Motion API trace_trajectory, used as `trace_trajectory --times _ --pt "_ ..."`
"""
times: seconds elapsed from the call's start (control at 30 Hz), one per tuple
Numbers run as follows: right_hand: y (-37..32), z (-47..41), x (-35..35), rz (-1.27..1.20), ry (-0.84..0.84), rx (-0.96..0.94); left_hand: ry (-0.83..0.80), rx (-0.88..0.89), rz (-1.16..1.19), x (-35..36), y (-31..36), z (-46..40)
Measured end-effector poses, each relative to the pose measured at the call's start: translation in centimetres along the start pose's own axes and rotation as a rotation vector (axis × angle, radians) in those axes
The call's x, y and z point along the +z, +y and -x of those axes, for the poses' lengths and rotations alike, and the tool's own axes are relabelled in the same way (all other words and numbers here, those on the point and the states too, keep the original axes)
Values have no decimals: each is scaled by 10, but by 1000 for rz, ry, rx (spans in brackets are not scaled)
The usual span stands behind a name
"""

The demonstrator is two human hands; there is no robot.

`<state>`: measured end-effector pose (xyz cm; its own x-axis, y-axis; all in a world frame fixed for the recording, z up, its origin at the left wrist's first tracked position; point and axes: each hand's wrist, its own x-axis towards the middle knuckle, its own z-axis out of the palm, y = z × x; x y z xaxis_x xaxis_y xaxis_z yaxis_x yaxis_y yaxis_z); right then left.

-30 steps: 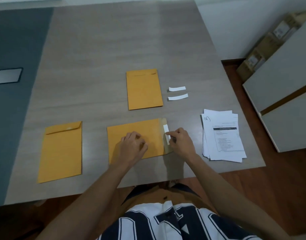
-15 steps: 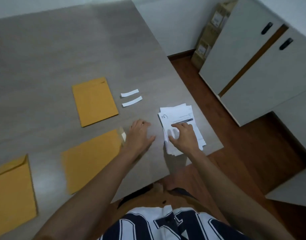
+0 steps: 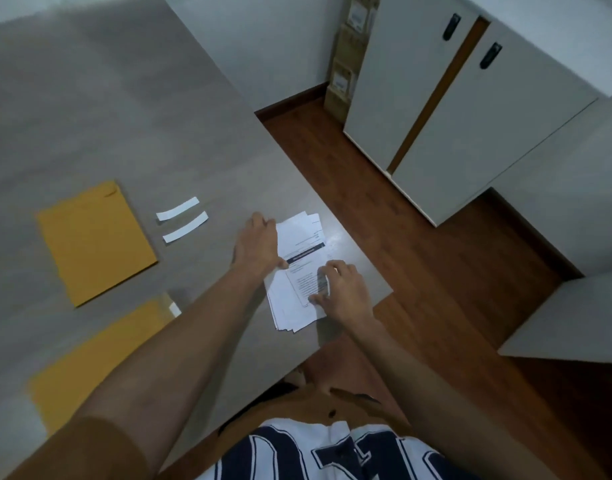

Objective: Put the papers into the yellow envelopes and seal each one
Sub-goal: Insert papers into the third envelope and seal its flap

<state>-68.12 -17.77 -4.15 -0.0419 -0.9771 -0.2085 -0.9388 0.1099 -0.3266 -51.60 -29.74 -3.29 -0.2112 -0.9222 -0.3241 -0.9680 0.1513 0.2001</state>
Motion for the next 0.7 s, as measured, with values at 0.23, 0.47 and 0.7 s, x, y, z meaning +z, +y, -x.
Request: trace_trajectory --times 0.23,0.47,0.7 --pt "5 -2 4 20 -12 -7 31 53 -64 1 7 1" --pt "3 -1 6 27 -6 -25 26 52 -36 0 7 2" --pt "3 2 5 37 1 -24 7 58 -6 5 8 10"
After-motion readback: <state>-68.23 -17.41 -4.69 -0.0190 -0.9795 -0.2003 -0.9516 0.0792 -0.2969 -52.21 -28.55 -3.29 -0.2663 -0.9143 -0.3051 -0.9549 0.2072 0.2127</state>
